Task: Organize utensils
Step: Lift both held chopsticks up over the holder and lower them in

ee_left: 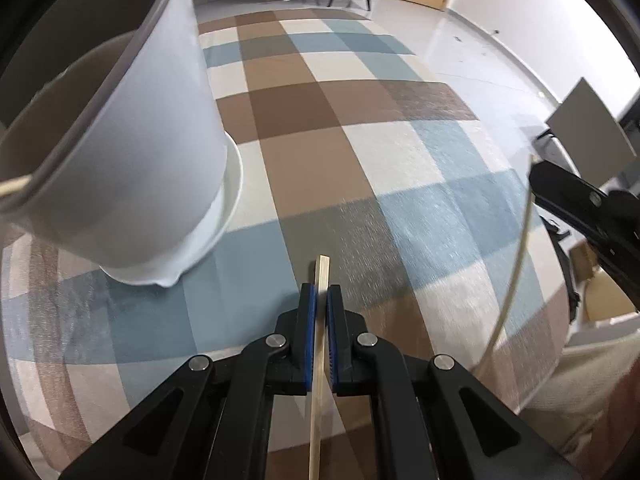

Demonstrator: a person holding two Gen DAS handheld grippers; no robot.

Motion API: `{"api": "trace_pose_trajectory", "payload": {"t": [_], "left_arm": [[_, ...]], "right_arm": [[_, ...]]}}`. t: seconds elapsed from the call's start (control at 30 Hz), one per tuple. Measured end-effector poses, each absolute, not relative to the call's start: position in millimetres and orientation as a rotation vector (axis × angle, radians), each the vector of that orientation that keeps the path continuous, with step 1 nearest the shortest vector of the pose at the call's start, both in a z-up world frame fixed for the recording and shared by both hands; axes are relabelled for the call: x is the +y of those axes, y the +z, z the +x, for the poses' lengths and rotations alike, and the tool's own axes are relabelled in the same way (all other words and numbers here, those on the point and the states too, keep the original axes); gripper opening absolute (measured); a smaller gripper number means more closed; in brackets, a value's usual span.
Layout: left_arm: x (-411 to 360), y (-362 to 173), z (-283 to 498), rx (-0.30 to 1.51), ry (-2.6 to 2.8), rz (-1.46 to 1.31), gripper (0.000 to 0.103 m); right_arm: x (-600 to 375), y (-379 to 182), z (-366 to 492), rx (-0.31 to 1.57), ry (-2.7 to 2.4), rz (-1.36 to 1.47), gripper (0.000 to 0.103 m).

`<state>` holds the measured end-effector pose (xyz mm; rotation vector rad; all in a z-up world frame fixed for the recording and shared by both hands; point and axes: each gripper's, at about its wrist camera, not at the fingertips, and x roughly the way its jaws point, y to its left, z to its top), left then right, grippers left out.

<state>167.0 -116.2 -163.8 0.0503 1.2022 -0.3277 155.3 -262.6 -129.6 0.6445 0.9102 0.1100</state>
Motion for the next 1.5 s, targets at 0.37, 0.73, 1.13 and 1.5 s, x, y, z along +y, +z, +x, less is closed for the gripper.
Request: {"api": "trace_pose_trajectory", "payload": {"t": [0.37, 0.73, 1.13, 1.5], "left_arm": [[-120.9, -153.3, 172.9, 1.245, -0.286, 0.103, 0.034], [-126.4, -155.5, 176.1, 1.232, -0.257, 0.158, 0.002], [-103.7, -104.5, 157.6, 1.061, -0.26, 0.054, 0.002], [-62.7, -39.1, 136.8, 0.844, -0.265, -0.063, 0.002]], "right_arm": [[-266.1, -129.6, 154.7, 0.904, 0.086, 0.65, 0.004], [-271.9, -126.1, 155.3, 0.896, 0.081, 0.681, 0.004], [-259.0, -107.5, 142.7, 0.837, 0.102, 0.594, 0.004], [-232.2, -75.8, 129.1, 0.686, 0.161, 0.487, 0.004]]}}
